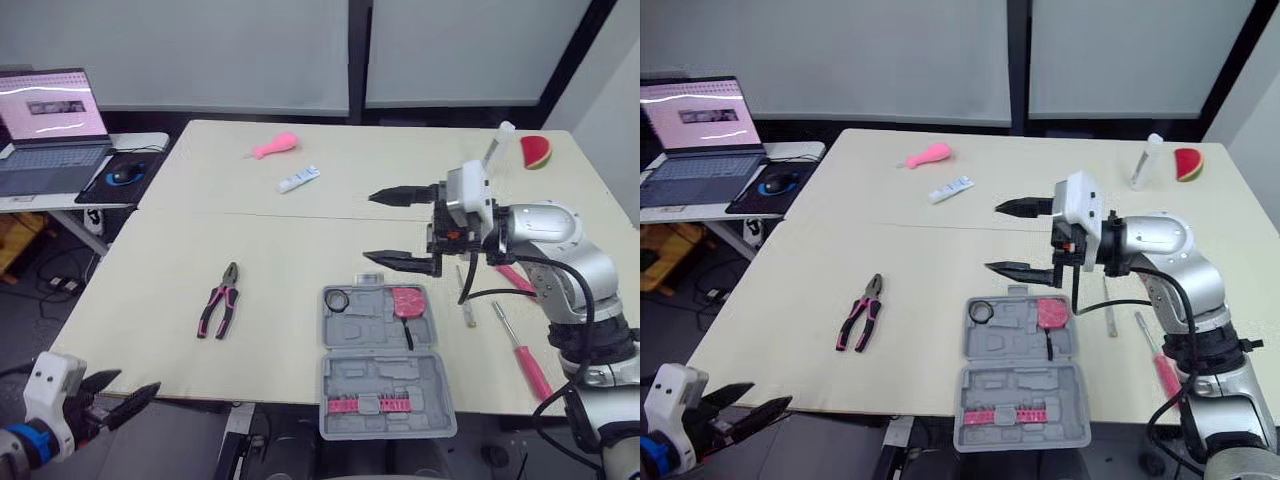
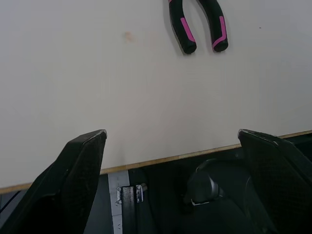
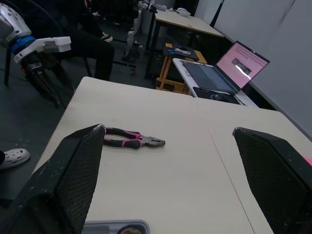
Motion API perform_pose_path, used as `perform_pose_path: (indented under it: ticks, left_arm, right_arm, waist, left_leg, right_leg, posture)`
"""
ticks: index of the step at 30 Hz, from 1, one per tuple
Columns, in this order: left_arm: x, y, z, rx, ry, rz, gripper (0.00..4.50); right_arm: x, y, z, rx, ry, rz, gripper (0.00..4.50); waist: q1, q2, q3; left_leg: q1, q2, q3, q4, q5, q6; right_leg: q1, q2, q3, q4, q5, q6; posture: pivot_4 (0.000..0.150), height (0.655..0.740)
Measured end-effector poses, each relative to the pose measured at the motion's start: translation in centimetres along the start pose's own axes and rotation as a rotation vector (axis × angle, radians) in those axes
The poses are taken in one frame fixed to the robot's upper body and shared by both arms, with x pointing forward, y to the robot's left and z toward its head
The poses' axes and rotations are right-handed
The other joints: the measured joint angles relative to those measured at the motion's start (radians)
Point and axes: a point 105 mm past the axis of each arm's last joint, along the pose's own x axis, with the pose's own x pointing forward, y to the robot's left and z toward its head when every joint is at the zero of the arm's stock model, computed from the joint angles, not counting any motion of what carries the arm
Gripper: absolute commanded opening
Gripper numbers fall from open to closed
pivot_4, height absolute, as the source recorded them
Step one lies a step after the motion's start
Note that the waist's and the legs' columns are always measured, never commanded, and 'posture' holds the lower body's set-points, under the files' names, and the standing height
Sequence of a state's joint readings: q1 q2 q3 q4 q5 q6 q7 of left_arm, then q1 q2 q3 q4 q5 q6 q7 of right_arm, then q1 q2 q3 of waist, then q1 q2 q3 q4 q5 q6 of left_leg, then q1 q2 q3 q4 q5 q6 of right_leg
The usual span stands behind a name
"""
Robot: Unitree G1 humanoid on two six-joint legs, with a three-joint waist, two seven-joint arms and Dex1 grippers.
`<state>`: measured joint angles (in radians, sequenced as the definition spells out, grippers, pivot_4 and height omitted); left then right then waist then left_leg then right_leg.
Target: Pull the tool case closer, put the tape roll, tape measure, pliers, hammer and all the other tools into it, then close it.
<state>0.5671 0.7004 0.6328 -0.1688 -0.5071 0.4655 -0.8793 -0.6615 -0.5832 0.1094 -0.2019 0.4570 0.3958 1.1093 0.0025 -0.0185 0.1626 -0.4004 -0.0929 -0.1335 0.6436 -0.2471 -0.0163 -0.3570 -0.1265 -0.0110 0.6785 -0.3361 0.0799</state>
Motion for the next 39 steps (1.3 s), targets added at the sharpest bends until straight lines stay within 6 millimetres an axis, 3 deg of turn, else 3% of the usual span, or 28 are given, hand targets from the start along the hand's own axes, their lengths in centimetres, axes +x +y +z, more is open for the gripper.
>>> perform_pose_path:
  ticks: [8, 12, 15, 21, 26, 38, 39]
  left_arm:
    - [1.4, -1.2, 3.2, -0.004, -0.114, 0.05, 4.5]
    - [5.2, -2.3, 7.4, -0.021, -0.256, 0.102, 4.5]
    - [7.6, -3.0, 8.5, 0.002, -0.254, 0.119, 4.5]
    - [11.9, -3.2, 7.4, -0.006, -0.18, 0.152, 4.5]
    - [13.9, -2.6, 6.9, 0.009, -0.147, 0.19, 4.5]
    - [16.1, -2.9, 6.2, 0.019, -0.096, 0.194, 4.5]
    - [16.2, -2.8, 6.2, 0.019, -0.097, 0.196, 4.32]
  right_arm:
    - [-0.1, -0.1, -0.7, 0.012, 0.028, -0.019, 4.47]
    - [0.3, -0.1, -1.5, 0.031, 0.037, -0.058, 4.47]
    - [0.3, -0.3, -1.6, 0.025, 0.044, -0.082, 4.47]
    - [0.0, -0.2, -1.9, 0.013, 0.069, -0.107, 4.47]
    - [-0.1, -0.2, -1.8, -0.001, 0.074, -0.122, 4.47]
    - [-0.6, 0.1, -1.8, -0.004, 0.108, -0.149, 4.47]
    - [-0.5, 0.1, -1.8, -0.006, 0.108, -0.149, 4.49]
  waist:
    - [-0.01, 0.0, 0.0]
    - [-0.008, -0.001, 0.0]
    - [-0.012, -0.001, -0.001]
    - [-0.03, -0.001, 0.0]
    - [-0.032, -0.001, 0.0]
    - [-0.032, -0.001, 0.0]
    - [-0.032, -0.001, 0.0]
  left_leg:
    - [0.001, 0.001, 0.001, 0.0, 0.0, 0.0]
    - [0.001, 0.001, 0.0, 0.0, 0.0, -0.001]
    - [0.001, -0.001, 0.003, 0.001, 0.002, -0.004]
    - [0.001, 0.0, 0.002, 0.0, 0.002, -0.005]
    - [0.001, -0.001, 0.002, 0.0, 0.003, -0.005]
    - [0.001, -0.001, 0.002, 0.0, 0.003, -0.005]
    - [0.001, -0.001, 0.002, 0.0, 0.003, -0.005]
  right_leg:
    - [0.0, 0.001, 0.001, 0.0, 0.0, 0.0]
    - [0.0, 0.004, 0.0, 0.002, 0.0, -0.001]
    - [0.004, 0.004, 0.0, 0.001, 0.001, -0.001]
    - [0.003, 0.005, -0.001, 0.001, 0.001, -0.001]
    - [0.003, 0.005, -0.001, 0.002, 0.001, -0.001]
    - [0.003, 0.005, -0.001, 0.002, 0.001, 0.0]
    - [0.003, 0.005, -0.001, 0.002, 0.001, 0.0]
  posture:
    - [0.15, 0.74]
    - [0.15, 0.74]
    - [0.15, 0.74]
    - [0.15, 0.74]
    - [0.15, 0.74]
    - [0.15, 0.74]
    - [0.15, 0.74]
